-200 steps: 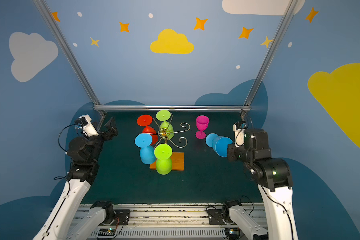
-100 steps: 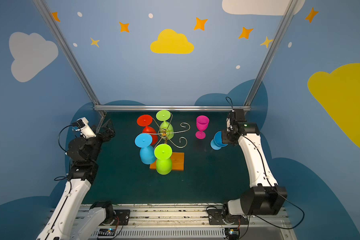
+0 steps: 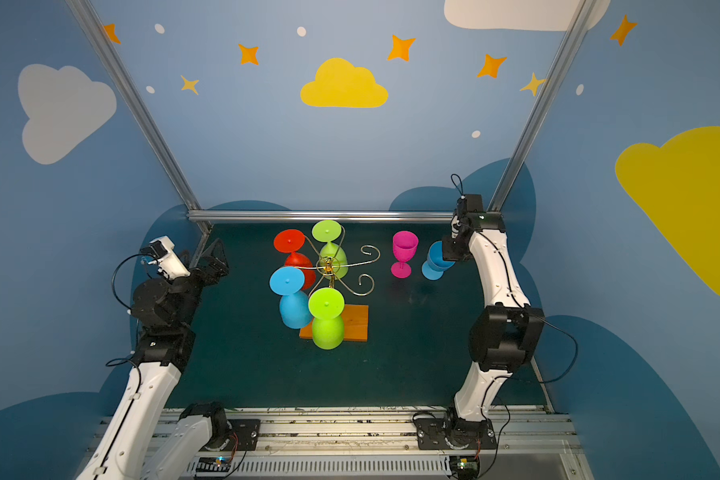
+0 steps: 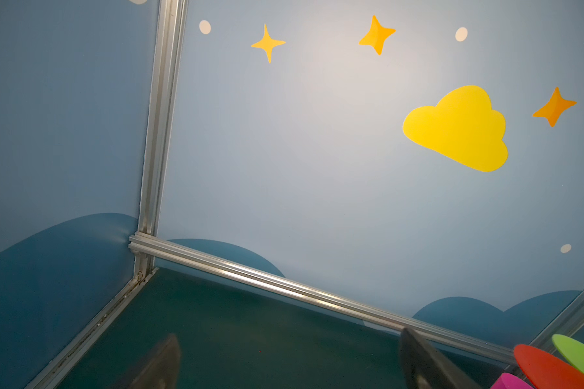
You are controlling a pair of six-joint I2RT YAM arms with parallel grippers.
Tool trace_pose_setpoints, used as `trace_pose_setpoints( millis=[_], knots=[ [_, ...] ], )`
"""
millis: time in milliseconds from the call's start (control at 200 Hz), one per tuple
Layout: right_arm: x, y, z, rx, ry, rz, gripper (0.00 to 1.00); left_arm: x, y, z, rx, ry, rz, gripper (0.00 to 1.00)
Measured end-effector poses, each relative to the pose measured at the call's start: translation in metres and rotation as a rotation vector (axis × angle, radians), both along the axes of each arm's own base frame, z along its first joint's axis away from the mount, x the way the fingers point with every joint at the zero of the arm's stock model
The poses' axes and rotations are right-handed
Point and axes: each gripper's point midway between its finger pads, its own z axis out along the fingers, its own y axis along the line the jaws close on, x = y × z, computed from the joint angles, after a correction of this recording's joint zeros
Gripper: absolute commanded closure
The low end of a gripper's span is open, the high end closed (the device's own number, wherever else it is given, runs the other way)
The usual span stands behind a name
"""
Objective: Take the wine glass off the wine glass rack
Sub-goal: 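Lower the cyan glass upright onto the table beside the magenta glass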
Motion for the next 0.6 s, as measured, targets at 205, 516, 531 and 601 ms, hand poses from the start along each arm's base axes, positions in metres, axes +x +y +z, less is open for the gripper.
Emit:
trace_pose_setpoints(
  millis=[205,516,531,601],
  knots=[
    [0.03,0.002,-0.01,0.008,0.056,0.005,1.0,0.0,0.0,-0.005,-0.001,0.009,0.002,0.01],
    [0.037,0.004,-0.043,0.018,0.198,0.01,1.0,0.001,0.002,-0.007,-0.001,0.016,0.008,0.01],
    [0.037,0.005,-0.044,0.018,0.203,0.011,1.0,0.001,0.002,-0.007,-0.001,0.016,0.009,0.01],
    [0.034,0.005,-0.045,0.021,0.216,0.011,1.0,0.001,0.003,-0.007,-0.001,0.016,0.011,0.01]
  ],
)
